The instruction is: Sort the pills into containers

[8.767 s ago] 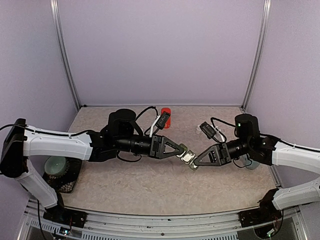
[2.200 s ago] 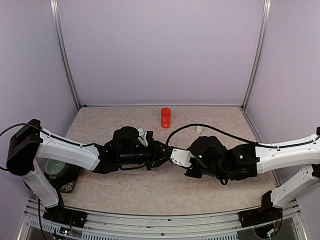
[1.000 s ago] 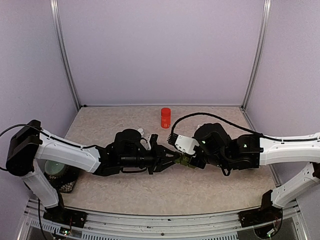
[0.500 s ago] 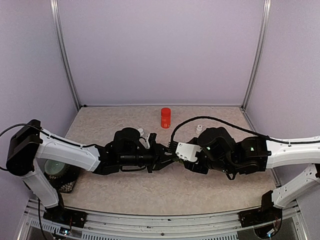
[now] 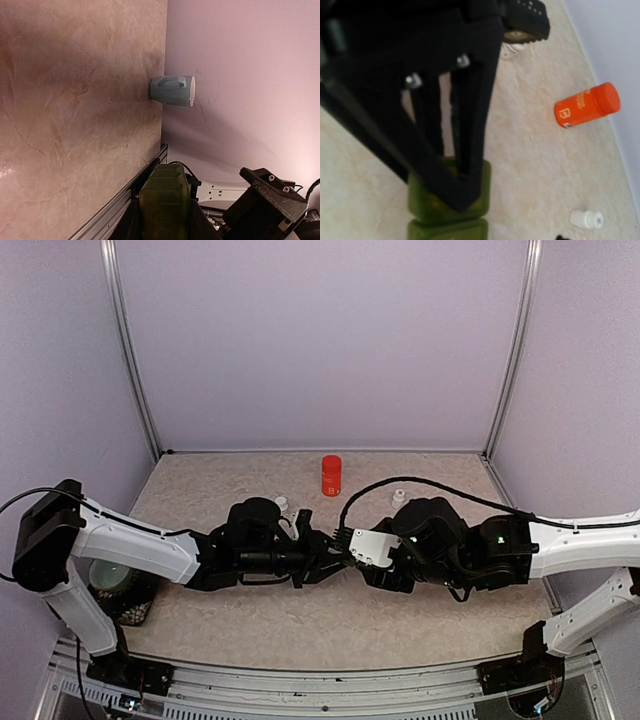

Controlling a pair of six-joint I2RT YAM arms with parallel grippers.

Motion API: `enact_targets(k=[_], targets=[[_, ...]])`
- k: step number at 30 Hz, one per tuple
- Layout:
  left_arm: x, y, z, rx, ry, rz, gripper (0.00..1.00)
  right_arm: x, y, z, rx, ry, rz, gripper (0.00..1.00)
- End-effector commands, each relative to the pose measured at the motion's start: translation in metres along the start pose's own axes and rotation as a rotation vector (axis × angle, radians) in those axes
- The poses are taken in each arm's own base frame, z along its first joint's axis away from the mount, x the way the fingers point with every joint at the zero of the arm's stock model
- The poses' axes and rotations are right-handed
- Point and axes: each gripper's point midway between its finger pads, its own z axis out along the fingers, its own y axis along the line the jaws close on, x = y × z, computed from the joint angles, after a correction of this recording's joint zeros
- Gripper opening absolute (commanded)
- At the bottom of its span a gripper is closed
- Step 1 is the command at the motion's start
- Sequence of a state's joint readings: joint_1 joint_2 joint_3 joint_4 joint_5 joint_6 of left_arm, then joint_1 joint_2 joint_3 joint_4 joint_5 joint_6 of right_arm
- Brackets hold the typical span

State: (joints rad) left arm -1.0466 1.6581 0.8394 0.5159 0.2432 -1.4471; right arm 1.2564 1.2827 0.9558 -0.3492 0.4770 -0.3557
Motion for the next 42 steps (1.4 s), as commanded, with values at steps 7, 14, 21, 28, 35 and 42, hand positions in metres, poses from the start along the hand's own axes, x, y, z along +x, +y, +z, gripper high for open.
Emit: enact_targets(k=[7,14,21,28,35,42], targets=[[0.000,-0.016,-0.005,0.050,-0.005,0.025,0.09,-0.009,-0.009,-0.016,-0.002,-0.065,0.081,0.75],[0.002,-0.018,-0.004,0.053,-0.001,0.027,0.08,0.009,0.001,0.002,-0.034,0.008,0.085,0.75],[0.003,-0.020,-0.006,0.055,-0.002,0.035,0.09,0.016,0.000,0.011,-0.065,0.028,0.117,0.72],[0.005,-0.022,-0.005,0.059,0.004,0.039,0.08,0.015,-0.002,0.018,-0.090,0.045,0.138,0.64],[0.008,-0.019,-0.003,0.056,0.016,0.036,0.08,0.017,-0.004,0.024,-0.120,0.072,0.159,0.46],[0.009,-0.011,-0.002,0.034,0.023,0.038,0.09,0.008,-0.010,0.017,-0.156,0.031,0.189,0.37]])
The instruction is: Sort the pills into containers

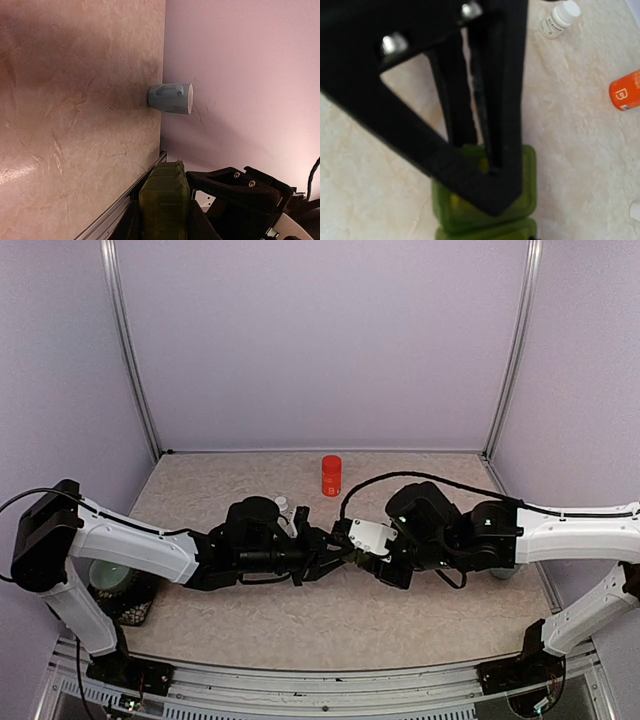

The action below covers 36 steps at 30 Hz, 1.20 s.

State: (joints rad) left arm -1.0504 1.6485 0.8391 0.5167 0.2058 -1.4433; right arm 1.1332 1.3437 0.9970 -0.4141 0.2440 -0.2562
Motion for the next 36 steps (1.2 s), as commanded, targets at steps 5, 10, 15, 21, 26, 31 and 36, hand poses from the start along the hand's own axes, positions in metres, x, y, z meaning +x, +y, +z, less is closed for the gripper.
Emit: enact_targets(k=[5,10,15,21,26,31,36], targets=[[0.019,0.000,0.001,0.012,0.081,0.043,0.08,-0.014,-0.012,-0.013,-0.066,-0.044,0.084,0.34],[0.023,0.006,-0.001,-0.004,0.100,0.063,0.08,-0.016,-0.016,-0.017,-0.114,-0.069,0.138,0.34],[0.031,0.006,0.001,-0.005,0.129,0.088,0.08,-0.016,-0.026,-0.018,-0.120,-0.072,0.177,0.34],[0.042,0.009,0.001,-0.010,0.163,0.113,0.08,-0.021,-0.040,-0.025,-0.148,-0.109,0.243,0.32],[0.045,0.015,-0.003,-0.019,0.168,0.117,0.08,-0.022,-0.049,-0.029,-0.136,-0.117,0.256,0.32],[0.043,0.014,-0.003,-0.015,0.159,0.109,0.08,-0.018,-0.039,-0.025,-0.142,-0.103,0.211,0.56],[0.037,0.014,-0.003,-0.022,0.135,0.101,0.08,-0.022,-0.020,-0.028,-0.227,-0.118,0.201,0.75]])
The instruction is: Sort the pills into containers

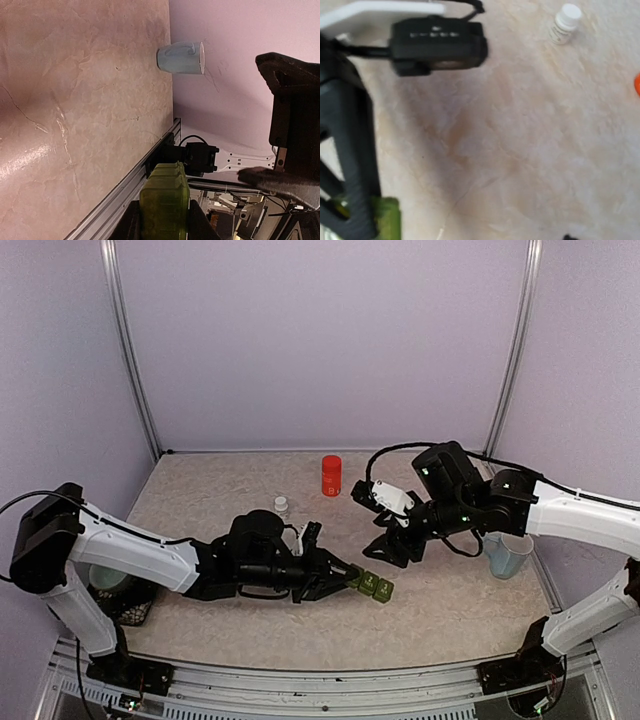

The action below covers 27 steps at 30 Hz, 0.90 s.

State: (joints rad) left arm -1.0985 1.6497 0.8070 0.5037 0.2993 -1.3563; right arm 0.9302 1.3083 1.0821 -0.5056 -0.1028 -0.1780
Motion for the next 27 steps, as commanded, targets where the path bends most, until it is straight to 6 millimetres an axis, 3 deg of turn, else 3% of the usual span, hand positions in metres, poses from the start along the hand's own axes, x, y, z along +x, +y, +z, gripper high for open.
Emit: enact_targets(k=[1,8,15,27], targets=[[-0.006,0.000,-0.003,-0.001,-0.017,0.006,0.08,-0.008,0.015,-0.006,-0.051,-0.027,-0.025,0.79],[-0.019,0.003,-0.011,-0.005,-0.072,-0.029,0.08,0.016,0.029,0.006,-0.036,0.078,-0.047,0.84],[-0.024,0.004,-0.013,-0.010,-0.089,-0.033,0.08,0.022,0.041,0.017,-0.099,0.094,0.013,0.85],[-0.027,-0.003,-0.018,0.002,-0.107,-0.024,0.08,0.036,0.038,0.040,-0.080,0.165,0.043,0.86]])
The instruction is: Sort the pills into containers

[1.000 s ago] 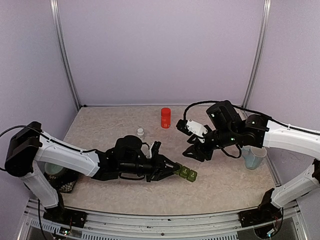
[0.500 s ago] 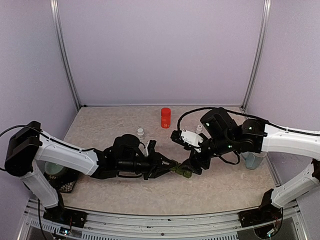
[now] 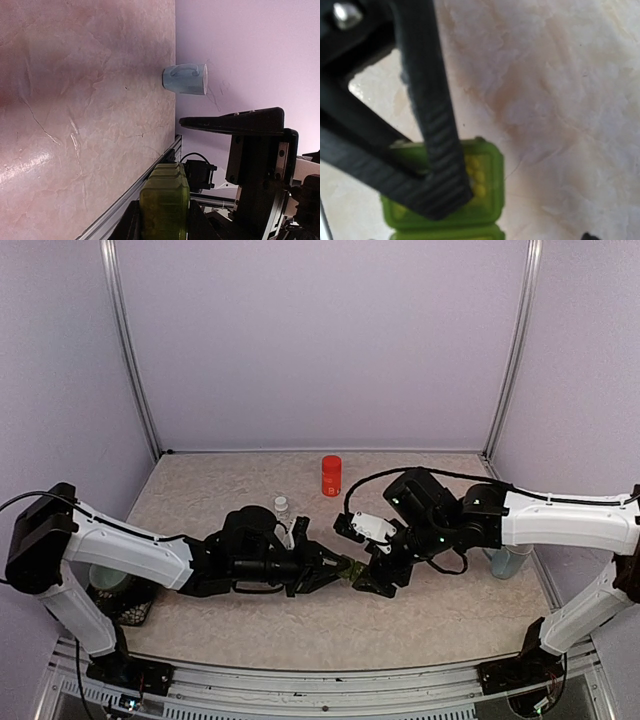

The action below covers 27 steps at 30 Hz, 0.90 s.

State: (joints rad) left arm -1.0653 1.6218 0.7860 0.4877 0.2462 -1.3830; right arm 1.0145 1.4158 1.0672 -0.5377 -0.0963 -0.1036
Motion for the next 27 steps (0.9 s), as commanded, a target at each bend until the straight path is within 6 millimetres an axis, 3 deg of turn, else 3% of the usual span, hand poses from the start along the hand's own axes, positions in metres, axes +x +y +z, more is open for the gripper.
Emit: enact_targets(k=[1,6,14,18,24,27], targets=[[-0.006,-0.010,-0.008,0.027,-0.026,0.015,0.08,0.003,0.000,0.007,0.009,0.023,0.014,0.86],[-0.005,-0.009,-0.006,0.027,-0.021,0.013,0.08,-0.005,-0.005,0.009,0.027,0.016,0.015,0.77],[-0.002,-0.004,-0.002,0.011,-0.010,0.014,0.08,-0.012,-0.006,0.012,0.019,0.030,-0.003,0.50],[0.000,0.000,-0.001,0.001,0.000,0.014,0.08,-0.016,-0.005,0.008,0.011,0.028,-0.017,0.50],[0.001,0.003,0.000,-0.007,0.006,0.015,0.08,-0.016,-0.002,0.009,-0.005,0.038,-0.022,0.61],[0.001,0.002,0.000,-0.003,0.006,0.015,0.08,-0.014,-0.002,0.011,-0.008,0.047,-0.023,0.61]])
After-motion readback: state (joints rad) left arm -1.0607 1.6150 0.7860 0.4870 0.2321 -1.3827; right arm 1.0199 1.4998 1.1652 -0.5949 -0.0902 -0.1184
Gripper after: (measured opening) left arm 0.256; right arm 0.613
